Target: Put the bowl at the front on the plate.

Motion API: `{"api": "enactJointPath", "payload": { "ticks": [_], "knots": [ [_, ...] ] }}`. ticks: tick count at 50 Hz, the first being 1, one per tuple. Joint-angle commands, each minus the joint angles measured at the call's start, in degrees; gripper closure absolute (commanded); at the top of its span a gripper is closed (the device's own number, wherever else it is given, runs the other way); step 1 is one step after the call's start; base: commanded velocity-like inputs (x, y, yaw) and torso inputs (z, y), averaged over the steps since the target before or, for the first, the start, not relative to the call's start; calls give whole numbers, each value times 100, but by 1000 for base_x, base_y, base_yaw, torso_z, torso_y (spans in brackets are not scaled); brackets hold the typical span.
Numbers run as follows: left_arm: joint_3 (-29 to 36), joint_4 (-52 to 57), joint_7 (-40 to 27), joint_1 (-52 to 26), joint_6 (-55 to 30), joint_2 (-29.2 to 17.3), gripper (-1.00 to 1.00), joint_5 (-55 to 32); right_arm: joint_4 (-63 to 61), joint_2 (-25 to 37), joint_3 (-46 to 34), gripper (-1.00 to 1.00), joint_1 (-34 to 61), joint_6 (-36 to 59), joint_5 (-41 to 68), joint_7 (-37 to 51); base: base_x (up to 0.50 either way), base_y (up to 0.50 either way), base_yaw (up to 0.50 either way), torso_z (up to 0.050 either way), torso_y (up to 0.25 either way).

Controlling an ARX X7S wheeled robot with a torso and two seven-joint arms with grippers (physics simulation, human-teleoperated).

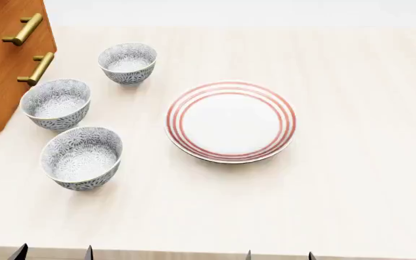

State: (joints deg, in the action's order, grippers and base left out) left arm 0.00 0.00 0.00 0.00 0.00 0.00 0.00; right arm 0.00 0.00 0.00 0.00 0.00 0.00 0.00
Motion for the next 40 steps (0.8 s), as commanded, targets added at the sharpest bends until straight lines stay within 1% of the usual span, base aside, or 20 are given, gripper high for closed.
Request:
{"api": "enactJointPath", "payload": {
  "ticks": [1,2,5,16,19,21,22,23,25,26,28,30,31,33,34,36,37,38,39,40],
  "knots": [
    [157,-39,-156,-15,29,-137,-100,-137,-9,72,-91,-100,0,8,72,91,0,0,0,0,0],
    [181,3,-180,-1,-1,-156,-100,-158,183,135,-189,-100,61,-57,-90,172,0,0,0,0,0],
    [238,45,-237,20,-15,-207,-100,-208,290,186,-201,-100,87,-100,108,167,0,0,0,0,0],
    [360,3,-441,-37,-106,-317,-100,-315,35,262,-304,-100,14,38,290,431,0,0,0,0,0],
    [361,413,-541,-76,-728,-356,-100,-366,-79,270,-297,-100,-50,36,410,472,0,0,0,0,0],
    [432,567,-596,-52,-1049,-410,-100,-284,-221,291,-347,-100,-71,265,439,501,0,0,0,0,0],
    [395,760,-515,-95,-1632,-424,-100,-487,-387,293,-350,-100,-83,472,490,527,0,0,0,0,0],
    [419,829,-546,-76,-1584,-442,-100,-446,-502,307,-356,-100,-93,560,520,540,0,0,0,0,0],
    [453,1015,-518,-66,-1836,-473,-100,-509,-740,316,-314,-100,-97,714,634,587,0,0,0,0,0],
    [397,1246,-495,-135,-2309,-460,-100,-693,-995,351,-345,-100,-76,918,599,639,0,0,0,0,0],
    [452,1464,-571,-112,-2325,-516,-100,-600,-1290,395,-369,-100,-63,1192,608,690,0,0,0,0,0],
    [395,1633,-616,-156,-2714,-499,-100,-725,-1438,435,-377,-100,-37,1369,637,716,0,0,0,0,0],
    [422,1726,-632,-130,-2719,-517,-100,-711,-1508,451,-386,-100,-29,1425,641,730,0,0,0,0,0],
    [446,2005,-710,-172,-3018,-523,-100,-724,-1764,501,-415,-100,9,1650,650,752,0,0,0,0,0],
    [462,2133,-702,-198,-2982,-531,-100,-741,-1994,533,-436,-100,31,1871,652,776,0,0,0,0,0],
    [467,2561,-739,-252,-3370,-560,-100,-815,-2305,586,-407,-100,34,2168,683,836,0,0,0,0,0],
    [490,2637,-739,-263,-3400,-581,-100,-818,-2396,601,-392,-100,44,2282,710,857,0,0,0,0,0],
    [530,2844,-785,-319,-3567,-612,-100,-785,-2649,630,-382,-100,94,2596,743,897,0,0,0,0,0],
    [533,2852,-793,-320,-3575,-617,-100,-793,-2661,637,-386,-100,96,2609,751,906,0,0,0,0,0],
    [535,3044,-806,-388,-3786,-631,-100,-832,-2902,680,-399,-100,154,2888,746,947,0,0,0,0,0]
  ]
}}
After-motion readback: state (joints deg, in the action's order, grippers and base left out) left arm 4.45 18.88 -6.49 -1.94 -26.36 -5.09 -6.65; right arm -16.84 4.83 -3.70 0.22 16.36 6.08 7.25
